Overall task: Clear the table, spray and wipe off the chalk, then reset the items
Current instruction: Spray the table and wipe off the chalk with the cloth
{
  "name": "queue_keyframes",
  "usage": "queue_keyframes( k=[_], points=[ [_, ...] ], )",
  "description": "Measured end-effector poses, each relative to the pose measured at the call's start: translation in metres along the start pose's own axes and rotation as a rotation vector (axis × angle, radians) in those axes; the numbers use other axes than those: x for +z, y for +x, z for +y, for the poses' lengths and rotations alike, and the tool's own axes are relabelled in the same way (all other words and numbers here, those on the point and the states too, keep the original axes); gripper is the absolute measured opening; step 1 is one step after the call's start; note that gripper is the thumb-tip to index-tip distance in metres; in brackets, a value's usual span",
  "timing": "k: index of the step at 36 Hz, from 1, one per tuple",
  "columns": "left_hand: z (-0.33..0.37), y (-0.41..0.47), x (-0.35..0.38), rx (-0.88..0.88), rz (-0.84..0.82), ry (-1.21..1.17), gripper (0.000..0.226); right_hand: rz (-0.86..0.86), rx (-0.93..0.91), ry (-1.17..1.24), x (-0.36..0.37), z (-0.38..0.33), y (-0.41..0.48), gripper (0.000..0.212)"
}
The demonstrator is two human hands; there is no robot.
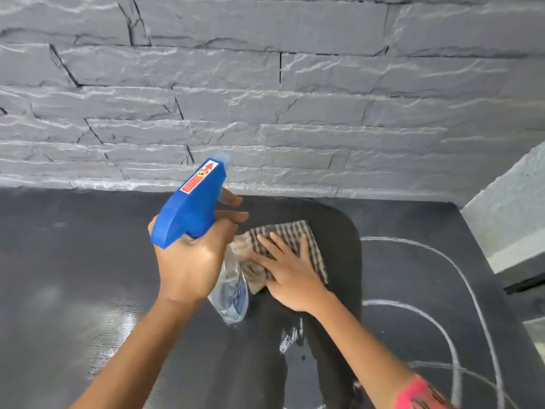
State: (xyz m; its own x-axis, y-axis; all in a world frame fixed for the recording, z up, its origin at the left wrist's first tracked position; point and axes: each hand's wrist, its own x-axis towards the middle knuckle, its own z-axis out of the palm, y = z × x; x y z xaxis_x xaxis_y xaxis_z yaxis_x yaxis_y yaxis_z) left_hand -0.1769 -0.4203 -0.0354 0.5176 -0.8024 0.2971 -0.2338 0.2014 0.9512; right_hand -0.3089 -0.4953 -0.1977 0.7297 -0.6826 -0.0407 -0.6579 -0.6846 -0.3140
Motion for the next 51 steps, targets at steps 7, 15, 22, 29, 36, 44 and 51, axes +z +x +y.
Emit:
queue_keyframes(
  k=[7, 15, 22, 29, 36, 44, 51],
  points=[
    [-0.004, 0.001, 0.0, 0.027, -0.004, -0.028, 0.024, 0.057, 0.314, -0.075, -0.024, 0.081, -0.02, 0.067],
    [-0.002, 0.001, 0.0, 0.02, 0.004, 0.019, 0.028, 0.037, 0.296, -0.013, -0.021, 0.046, 0.068, 0.058],
    [0.001, -0.001, 0.002, 0.015, 0.0, 0.019, 0.026, -0.039, -0.064, -0.013, -0.004, 0.006, 0.011, 0.062],
    [-0.002, -0.001, 0.002, 0.021, 0.012, 0.002, 0.026, 0.046, 0.33, -0.138, -0.016, 0.048, 0.0, 0.06],
    [-0.003, -0.002, 0.003, -0.025, 0.056, 0.031, 0.026, 0.069, 0.309, -0.103, -0.02, 0.015, 0.097, 0.055],
    [0.002, -0.001, 0.004, -0.004, 0.02, 0.011, 0.026, -0.035, -0.075, -0.078, -0.003, 0.003, 0.026, 0.058],
    [-0.002, 0.0, 0.003, 0.034, 0.011, -0.014, 0.024, 0.04, 0.271, -0.183, -0.009, 0.073, -0.043, 0.072]
  ],
)
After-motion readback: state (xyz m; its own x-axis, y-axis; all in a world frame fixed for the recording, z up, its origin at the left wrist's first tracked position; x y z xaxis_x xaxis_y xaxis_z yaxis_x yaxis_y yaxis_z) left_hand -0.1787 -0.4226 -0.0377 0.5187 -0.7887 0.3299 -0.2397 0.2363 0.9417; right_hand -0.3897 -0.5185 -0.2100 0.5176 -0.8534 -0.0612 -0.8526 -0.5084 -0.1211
